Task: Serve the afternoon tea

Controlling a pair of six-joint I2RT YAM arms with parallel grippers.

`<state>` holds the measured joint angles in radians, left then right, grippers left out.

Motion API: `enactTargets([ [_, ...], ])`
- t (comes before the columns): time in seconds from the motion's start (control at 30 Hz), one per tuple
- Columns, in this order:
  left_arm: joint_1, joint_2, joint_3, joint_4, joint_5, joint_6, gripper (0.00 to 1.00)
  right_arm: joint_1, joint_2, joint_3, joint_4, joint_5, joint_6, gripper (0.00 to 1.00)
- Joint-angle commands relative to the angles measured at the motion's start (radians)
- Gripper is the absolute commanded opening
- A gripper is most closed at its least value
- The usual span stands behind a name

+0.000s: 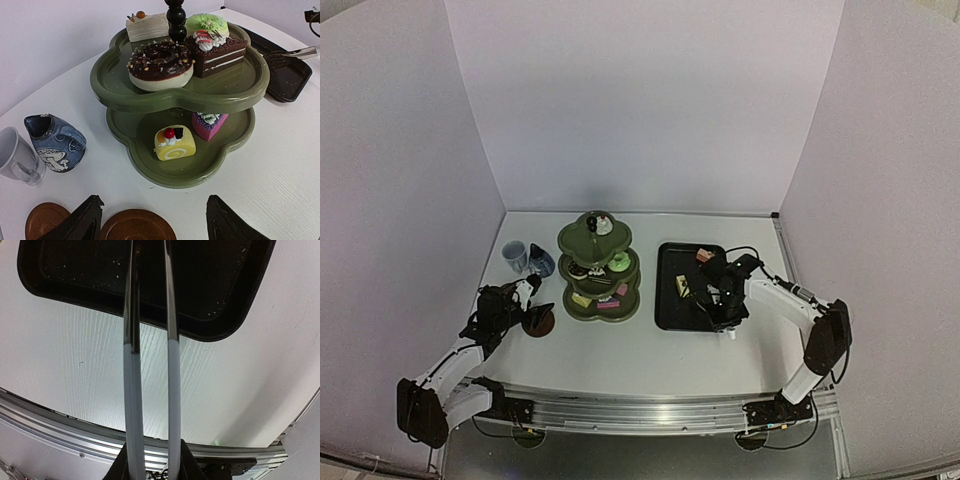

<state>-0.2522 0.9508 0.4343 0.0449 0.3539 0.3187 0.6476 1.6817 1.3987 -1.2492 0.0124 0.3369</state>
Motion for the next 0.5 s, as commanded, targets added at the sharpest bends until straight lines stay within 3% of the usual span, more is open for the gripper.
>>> enactTargets([
  [0.0,0.005,-0.005,0.008,0.031,-0.006,0.018,0.72,0.001,-0.016,0.011,-0.028,0.040,0.005,0.24],
  [0.47,0.005,-0.005,0.008,0.030,-0.006,0.024,0.72,0.002,-0.016,-0.008,0.088,-0.035,-0.081,0.27],
])
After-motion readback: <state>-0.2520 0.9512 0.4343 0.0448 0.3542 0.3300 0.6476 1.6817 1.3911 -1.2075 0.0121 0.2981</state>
